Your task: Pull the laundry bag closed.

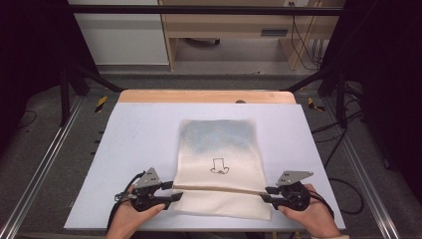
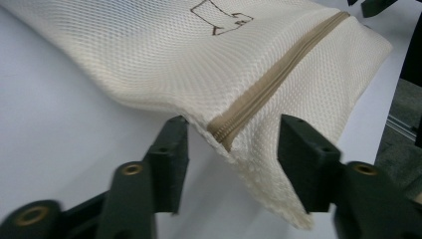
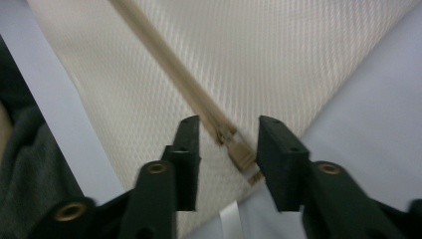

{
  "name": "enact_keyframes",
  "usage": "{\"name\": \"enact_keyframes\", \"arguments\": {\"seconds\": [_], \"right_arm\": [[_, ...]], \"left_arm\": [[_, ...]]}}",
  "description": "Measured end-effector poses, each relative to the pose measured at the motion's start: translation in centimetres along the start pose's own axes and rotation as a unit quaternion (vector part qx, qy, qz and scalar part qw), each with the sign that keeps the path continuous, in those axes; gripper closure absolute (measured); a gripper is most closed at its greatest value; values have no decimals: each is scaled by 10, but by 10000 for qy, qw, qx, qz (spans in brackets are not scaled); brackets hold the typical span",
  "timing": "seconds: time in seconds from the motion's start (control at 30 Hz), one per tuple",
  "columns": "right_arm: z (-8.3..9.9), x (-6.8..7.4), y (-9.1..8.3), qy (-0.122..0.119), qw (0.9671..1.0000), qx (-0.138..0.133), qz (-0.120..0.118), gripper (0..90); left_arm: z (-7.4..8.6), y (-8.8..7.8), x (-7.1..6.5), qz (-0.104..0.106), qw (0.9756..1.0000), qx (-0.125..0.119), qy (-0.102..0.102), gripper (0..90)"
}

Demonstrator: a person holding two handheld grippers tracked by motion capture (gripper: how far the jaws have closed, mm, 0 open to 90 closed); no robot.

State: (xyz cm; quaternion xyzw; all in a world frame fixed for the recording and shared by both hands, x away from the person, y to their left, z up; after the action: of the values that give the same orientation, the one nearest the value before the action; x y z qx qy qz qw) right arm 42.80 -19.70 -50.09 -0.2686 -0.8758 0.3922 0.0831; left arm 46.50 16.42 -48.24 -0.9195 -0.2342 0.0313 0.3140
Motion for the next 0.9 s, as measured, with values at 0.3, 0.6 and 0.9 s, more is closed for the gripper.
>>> {"name": "enact_keyframes", "arguments": {"seconds": [0.3,0.6,0.9], "right_arm": [[-51,-22,-18,62,9860,-1097,1251,177],[-65,-41,-26,154,9754,-1387,1707,64],[-60,-61,-39,271,9605,-1650,2224,62]], "left_arm": [[-9,-38,14,-1050,9924,-516,-385,51],[-4,-55,44,-1692,9820,-784,-300,31],[3,-74,58,-1959,9751,-956,-413,21]]}}
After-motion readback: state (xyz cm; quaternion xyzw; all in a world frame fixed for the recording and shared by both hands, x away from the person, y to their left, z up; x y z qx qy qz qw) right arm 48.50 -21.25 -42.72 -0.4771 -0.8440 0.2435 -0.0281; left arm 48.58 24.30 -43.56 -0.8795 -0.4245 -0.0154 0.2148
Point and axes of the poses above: each handheld gripper's, and its own axes: y roughly forward along the jaws, z roughly out of its underside, x roughly to its left, the point moved 7 cm from there along y, roughly forward along the jaws, and after that the axes turned 12 degrees about -y, right-handed, at the moved point
